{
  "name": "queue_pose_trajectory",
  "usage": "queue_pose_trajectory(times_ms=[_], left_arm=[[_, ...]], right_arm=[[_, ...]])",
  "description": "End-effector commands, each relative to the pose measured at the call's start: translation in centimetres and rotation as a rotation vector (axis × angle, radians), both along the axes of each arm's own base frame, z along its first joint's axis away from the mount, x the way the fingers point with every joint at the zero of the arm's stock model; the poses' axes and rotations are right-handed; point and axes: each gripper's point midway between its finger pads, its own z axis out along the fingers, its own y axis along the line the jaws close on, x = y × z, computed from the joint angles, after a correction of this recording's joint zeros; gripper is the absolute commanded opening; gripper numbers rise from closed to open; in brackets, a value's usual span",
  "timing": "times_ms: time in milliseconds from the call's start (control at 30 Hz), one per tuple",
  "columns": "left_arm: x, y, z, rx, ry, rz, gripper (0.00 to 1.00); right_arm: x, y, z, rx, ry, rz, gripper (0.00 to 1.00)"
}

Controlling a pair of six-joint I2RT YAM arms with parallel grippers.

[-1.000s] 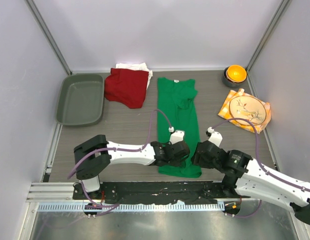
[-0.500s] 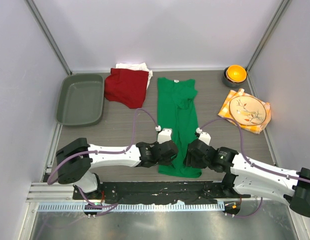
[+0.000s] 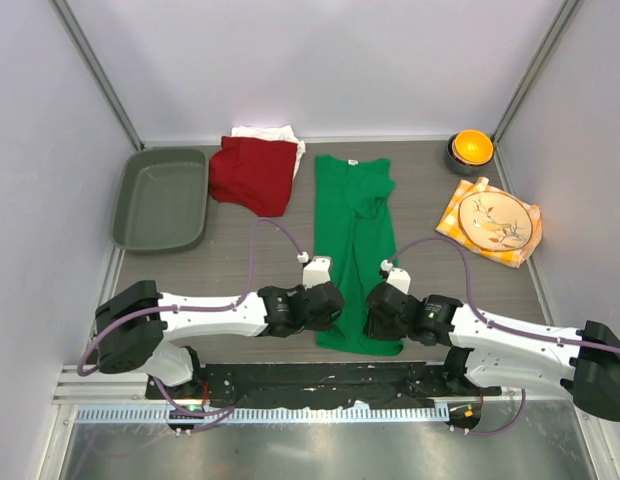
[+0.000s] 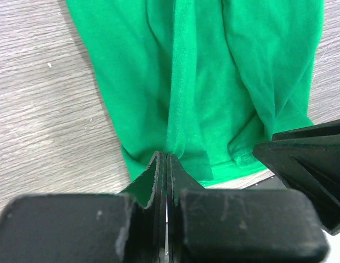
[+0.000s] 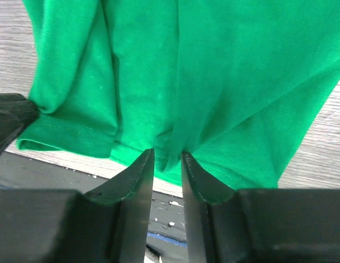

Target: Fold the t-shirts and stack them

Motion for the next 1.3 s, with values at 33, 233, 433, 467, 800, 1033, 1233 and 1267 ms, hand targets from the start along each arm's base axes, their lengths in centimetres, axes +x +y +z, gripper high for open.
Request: queue_pose_trajectory(times_ms=[33, 233, 433, 467, 800, 1033, 1233, 1267], left_arm=[[0.8, 0.2, 1.1, -0.044, -0.035, 0.036, 0.00], [1.0, 0.8, 1.1, -0.050, -0.037, 0.051, 0.00], [1.2, 0.8, 1.1, -0.051, -0.040, 0.055, 0.00], [1.2, 0.8, 1.2, -0.053, -0.041, 0.052, 0.00], [1.3, 0.5, 1.2, -0.056, -0.041, 0.052, 0.00], [1.6, 0.4, 1.8, -0.063, -0.051, 0.052, 0.00], [1.7, 0.1, 1.9, -0.055, -0.053, 0.041, 0.00], [1.8, 0.0, 1.9, -0.056, -0.052, 0.040, 0.00]], right_arm=[[0.3, 0.1, -0.8, -0.014, -0.008, -0.013, 0.25], [0.4, -0.2, -1.1, -0.038, -0.011, -0.010, 0.04], [1.0, -0.3, 0.8, -0.044, -0.052, -0.010, 0.01], [1.1, -0.2, 1.3, -0.026, -0.062, -0.011, 0.01], [0.8, 1.1, 1.7, 0.021, -0.045, 0.023, 0.01], [-0.1, 2.6, -0.3, 0.030, 0.005, 0.075, 0.01], [-0.4, 3.6, -0.4, 0.032, 0.007, 0.110, 0.20], [0.0, 3.6, 0.0, 0.029, -0.012, 0.101, 0.38]])
